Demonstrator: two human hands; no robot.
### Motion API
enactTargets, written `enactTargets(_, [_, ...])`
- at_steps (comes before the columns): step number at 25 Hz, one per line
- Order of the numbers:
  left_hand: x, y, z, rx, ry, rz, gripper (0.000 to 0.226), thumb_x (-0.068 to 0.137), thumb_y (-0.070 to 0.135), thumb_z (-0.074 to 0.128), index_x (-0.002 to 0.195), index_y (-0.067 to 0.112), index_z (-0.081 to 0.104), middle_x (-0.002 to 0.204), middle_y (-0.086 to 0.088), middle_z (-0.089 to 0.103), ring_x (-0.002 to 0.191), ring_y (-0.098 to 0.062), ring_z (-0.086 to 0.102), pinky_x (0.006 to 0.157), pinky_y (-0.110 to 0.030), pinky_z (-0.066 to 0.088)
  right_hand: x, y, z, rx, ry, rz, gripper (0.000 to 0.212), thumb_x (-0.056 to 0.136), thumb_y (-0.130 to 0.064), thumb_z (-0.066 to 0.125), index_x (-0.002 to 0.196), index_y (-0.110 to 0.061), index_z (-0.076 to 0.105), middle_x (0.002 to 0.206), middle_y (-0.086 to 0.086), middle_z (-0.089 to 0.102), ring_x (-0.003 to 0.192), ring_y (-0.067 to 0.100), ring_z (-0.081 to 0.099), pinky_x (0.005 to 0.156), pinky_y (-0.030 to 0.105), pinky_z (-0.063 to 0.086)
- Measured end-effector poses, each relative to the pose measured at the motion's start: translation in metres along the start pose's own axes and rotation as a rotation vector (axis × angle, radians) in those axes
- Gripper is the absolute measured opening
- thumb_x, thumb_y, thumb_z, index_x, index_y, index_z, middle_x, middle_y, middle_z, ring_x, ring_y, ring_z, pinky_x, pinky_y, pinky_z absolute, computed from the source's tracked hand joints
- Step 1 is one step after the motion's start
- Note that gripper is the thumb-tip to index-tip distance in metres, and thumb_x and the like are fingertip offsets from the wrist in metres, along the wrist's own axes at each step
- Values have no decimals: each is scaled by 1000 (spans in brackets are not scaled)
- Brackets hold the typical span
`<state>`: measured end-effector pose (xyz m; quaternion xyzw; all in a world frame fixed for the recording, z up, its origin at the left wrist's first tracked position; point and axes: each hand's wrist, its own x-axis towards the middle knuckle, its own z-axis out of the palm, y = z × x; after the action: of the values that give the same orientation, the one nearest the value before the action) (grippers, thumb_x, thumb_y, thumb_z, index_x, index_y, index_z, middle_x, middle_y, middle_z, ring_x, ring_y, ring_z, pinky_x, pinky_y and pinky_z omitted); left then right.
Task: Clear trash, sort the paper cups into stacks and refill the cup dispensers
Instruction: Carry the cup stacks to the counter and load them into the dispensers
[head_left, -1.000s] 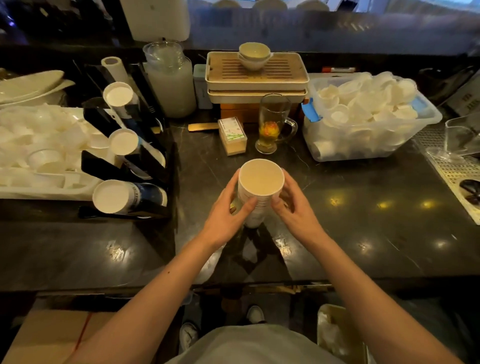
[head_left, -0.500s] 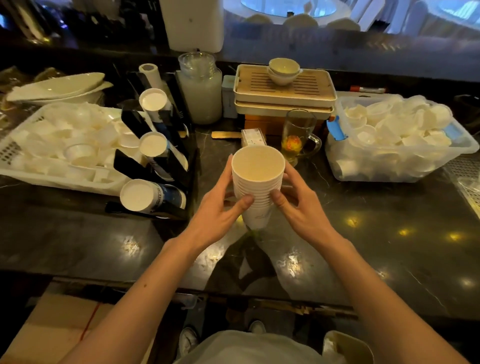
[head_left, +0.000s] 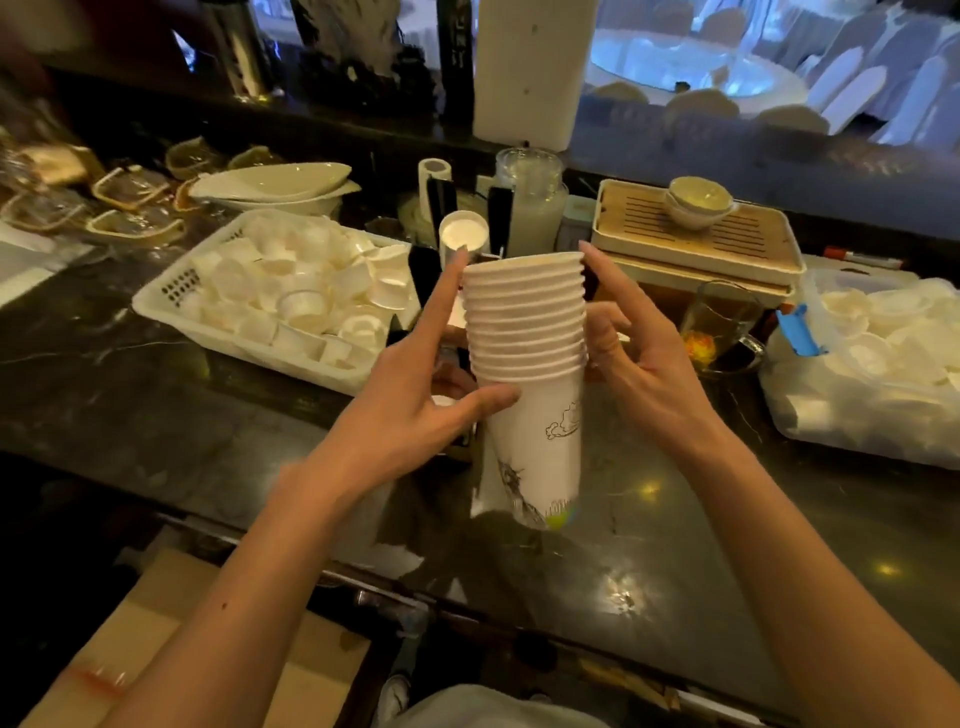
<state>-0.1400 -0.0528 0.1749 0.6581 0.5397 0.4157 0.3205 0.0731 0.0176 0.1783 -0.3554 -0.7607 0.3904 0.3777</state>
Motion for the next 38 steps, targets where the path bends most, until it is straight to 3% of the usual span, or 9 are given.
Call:
enactTargets(4, [5, -16, -46, -68, 7, -85, 91, 79, 65, 62, 150, 53, 5, 102, 3, 59, 91, -14, 68, 85, -30, 57, 27, -13, 28, 87, -98, 2, 57, 96, -32, 49, 150, -25, 31, 145, -4, 46, 112, 1, 61, 84, 32, 58])
enactTargets(7, [14, -29, -64, -80, 7, -92, 82, 78, 71, 49, 150, 50, 16, 104, 12, 61, 95, 7, 64, 90, -31, 55, 37, -14, 46, 120, -115, 45, 68, 91, -48, 59, 150, -27, 32, 151, -5, 41, 116, 3, 60, 84, 27, 56])
enactTargets(13, [33, -32, -75, -267, -16, -220, 63, 80, 72, 38, 129, 35, 53, 106, 1, 69, 84, -13, 72, 68, -24, 58, 47, -11, 66, 345, -37, 167, 64, 90, -48, 60, 147, -27, 40, 129, 16, 57, 113, 53, 52, 88, 72, 45])
enactTargets(17, [45, -32, -74, -108, 50, -197, 62, 85, 79, 21, 94, 35, 64, 93, 0, 70, 90, -12, 67, 78, -36, 54, 57, -22, 77, 291, 44, 199, 34, 99, -36, 46, 130, -28, 56, 107, 5, 70, 103, 46, 59, 85, 59, 50])
enactTargets(21, [66, -33, -73, -56, 85, -238, 52, 94, 68, 14, 70, 50, 57, 107, -20, 63, 120, -49, 48, 102, -68, 34, 71, -23, 81, 154, 25, 218, 29, 106, -26, 36, 122, -23, 61, 93, -5, 72, 86, 24, 69, 72, 31, 56])
enactTargets(26, [81, -43, -71, -34, 65, -348, 32, 107, 34, 25, 97, 36, 56, 114, -4, 60, 114, -26, 53, 104, -47, 40, 87, -16, 83, 12, 73, 375, 34, 107, -26, 32, 89, -33, 59, 73, -8, 61, 66, 10, 57, 58, 21, 48])
enactTargets(30, [102, -66, -64, -16, -11, -427, 24, 104, 27, 34, 120, 29, 51, 126, -18, 60, 119, -35, 56, 103, -52, 44, 106, -13, 84, -141, -2, 569, 63, 103, -51, 15, 118, -14, 63, 101, 2, 59, 91, 14, 56, 81, 32, 43])
enactTargets(34, [106, -64, -64, -96, -51, -457, 27, 107, 23, 28, 128, 41, 34, 110, 7, 55, 94, -6, 56, 71, -16, 46, 112, -5, 79, -230, -19, 548, 81, 97, -65, 11, 115, -7, 65, 93, 4, 58, 91, 19, 58, 75, 32, 36])
enactTargets(38, [107, -61, -53, -137, -41, -448, 24, 108, 22, 26, 127, 30, 38, 88, 9, 53, 77, -4, 51, 57, -8, 45, 110, 9, 74, -160, 14, 564, 76, 92, -73, 10, 110, -24, 65, 107, 4, 62, 94, 15, 57, 91, 36, 41])
